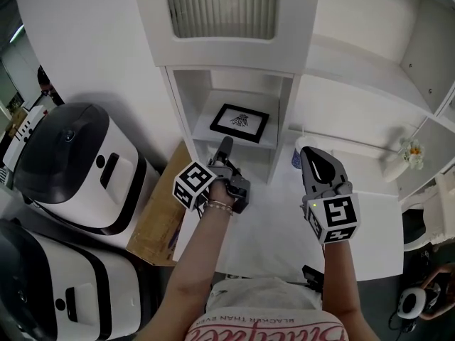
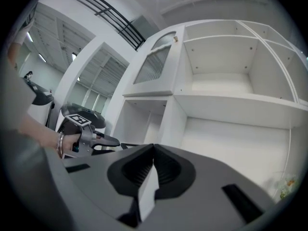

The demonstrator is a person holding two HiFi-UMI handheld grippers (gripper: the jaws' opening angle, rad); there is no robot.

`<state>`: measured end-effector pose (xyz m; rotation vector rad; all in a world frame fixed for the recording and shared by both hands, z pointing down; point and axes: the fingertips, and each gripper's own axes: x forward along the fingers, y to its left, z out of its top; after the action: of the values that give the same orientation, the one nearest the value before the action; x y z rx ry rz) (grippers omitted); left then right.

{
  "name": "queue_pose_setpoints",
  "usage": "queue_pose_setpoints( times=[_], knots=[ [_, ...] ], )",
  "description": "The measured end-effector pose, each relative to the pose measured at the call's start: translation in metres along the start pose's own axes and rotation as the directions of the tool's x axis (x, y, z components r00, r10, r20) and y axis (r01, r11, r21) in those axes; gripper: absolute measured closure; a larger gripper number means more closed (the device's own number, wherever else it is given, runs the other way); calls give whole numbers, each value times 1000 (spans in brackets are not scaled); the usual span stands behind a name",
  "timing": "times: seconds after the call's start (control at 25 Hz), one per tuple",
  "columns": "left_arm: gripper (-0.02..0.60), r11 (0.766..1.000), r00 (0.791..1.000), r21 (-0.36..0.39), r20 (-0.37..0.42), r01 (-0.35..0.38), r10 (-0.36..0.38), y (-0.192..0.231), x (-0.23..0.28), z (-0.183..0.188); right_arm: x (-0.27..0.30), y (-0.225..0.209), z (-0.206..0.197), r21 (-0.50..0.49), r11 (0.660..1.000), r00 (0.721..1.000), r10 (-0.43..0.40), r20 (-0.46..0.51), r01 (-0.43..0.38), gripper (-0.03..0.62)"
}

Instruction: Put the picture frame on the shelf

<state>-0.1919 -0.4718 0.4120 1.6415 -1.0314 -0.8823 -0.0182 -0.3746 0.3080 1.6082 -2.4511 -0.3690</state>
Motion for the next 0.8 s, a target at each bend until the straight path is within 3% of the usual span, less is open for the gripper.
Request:
queue_pose_setpoints(
  times=[0.24, 0.36, 0.6, 0.8],
  knots=[
    [408, 985, 999, 163, -14, 49, -48, -30, -19, -3, -13, -1, 16, 12, 1000, 999, -1, 38, 0, 586],
    [408, 949, 995, 300, -46, 95, -85, -53, -25, -8, -20, -1, 23, 8, 1000, 999, 1, 49, -2, 586],
    [408, 820, 993, 561, -59, 115, -99, -91, -39, -13, -30, -5, 30, 16, 1000, 998, -6, 60, 5, 586],
    [408, 675, 989, 725, -67, 137, -128, -120, -49, -16, -35, -8, 32, 28, 1000, 997, -11, 71, 9, 586]
  ],
)
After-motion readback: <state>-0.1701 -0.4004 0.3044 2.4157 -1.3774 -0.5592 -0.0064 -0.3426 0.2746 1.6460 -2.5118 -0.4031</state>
